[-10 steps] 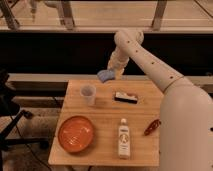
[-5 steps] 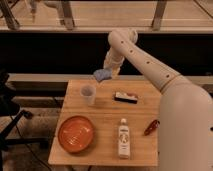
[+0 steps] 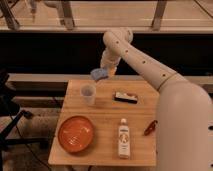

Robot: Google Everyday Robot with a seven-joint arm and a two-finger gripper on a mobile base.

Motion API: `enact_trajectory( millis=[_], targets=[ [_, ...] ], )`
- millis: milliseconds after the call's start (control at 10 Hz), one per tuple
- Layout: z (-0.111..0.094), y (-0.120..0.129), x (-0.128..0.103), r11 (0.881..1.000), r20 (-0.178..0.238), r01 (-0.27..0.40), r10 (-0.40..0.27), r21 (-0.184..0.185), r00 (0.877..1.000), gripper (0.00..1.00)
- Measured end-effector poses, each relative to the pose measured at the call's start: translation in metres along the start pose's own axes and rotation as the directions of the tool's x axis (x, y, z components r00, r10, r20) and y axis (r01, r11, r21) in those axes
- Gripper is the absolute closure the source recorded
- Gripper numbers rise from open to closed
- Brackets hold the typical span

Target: Place the white sponge in the ceramic cup

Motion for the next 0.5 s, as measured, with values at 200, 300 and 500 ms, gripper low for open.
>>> enact_trajectory(
  millis=[200, 300, 500],
  targets=[
    [0.001, -0.004, -0.003, 1.000, -0.007, 0.002, -0.002, 0.006, 1.000, 1.00],
    [0.003, -0.008, -0.007, 1.000, -0.007, 0.004, -0.004, 0.010, 1.000, 1.00],
    [0.004, -0.013, -0.010, 1.000, -0.011, 0.007, -0.007, 0.018, 1.000, 1.00]
  ],
)
